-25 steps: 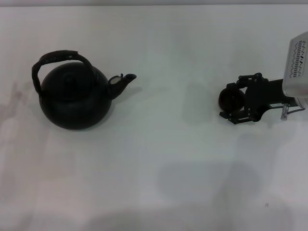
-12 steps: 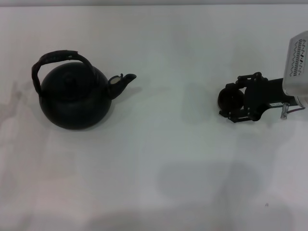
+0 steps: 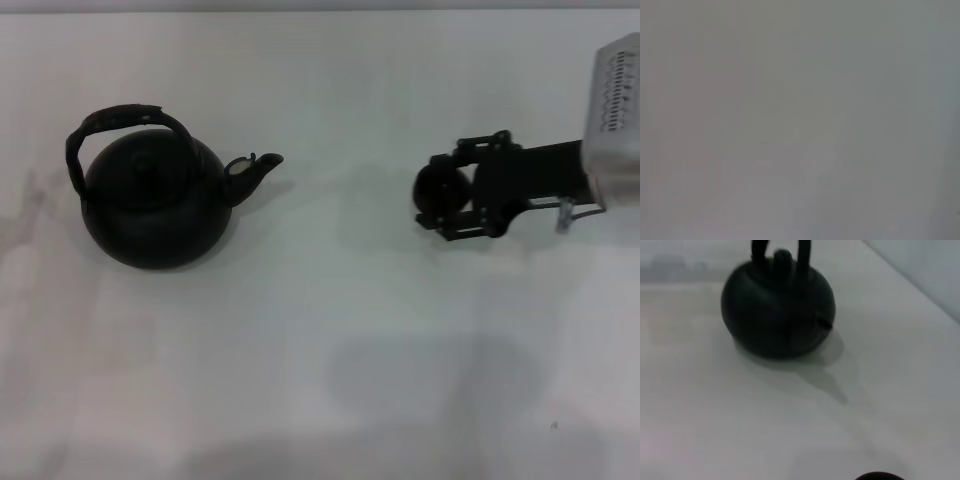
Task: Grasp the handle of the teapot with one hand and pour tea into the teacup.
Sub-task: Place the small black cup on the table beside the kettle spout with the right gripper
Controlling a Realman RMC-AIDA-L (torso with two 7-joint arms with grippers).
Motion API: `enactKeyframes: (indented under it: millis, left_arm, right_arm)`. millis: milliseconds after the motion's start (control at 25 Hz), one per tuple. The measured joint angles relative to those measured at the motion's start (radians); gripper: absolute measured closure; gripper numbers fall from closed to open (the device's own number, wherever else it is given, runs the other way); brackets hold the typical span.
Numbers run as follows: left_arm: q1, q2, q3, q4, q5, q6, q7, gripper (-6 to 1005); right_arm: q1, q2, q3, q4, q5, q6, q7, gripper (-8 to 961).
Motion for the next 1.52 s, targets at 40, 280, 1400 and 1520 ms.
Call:
enactKeyframes:
  millis: [40, 280, 1400, 1520]
  left_arm:
    - [-0.001, 0.0, 0.0, 0.0, 0.0, 0.0, 0.0, 225]
    - [-0.002, 0.0, 0.001, 0.0, 0.004, -0.012, 0.0, 224]
    - [0.031, 0.0, 0.006, 0.002, 0.026, -0.054, 0.005, 225]
    - [0.03, 0.0, 0.007, 0.01, 0.025, -0.059, 0.005, 225]
  right_arm:
    - [0.005, 0.002, -0.016, 0.001, 0.011, -0.004, 0.0, 213]
    - [0.056, 0.007, -0.183, 0.021, 0.088, -0.105, 0.022, 213]
    - [0.117, 0.004, -0.416, 0.05, 0.109, -0.278, 0.092, 212]
    - [0.109, 0.005, -0.42, 0.049, 0.109, -0.293, 0.086, 212]
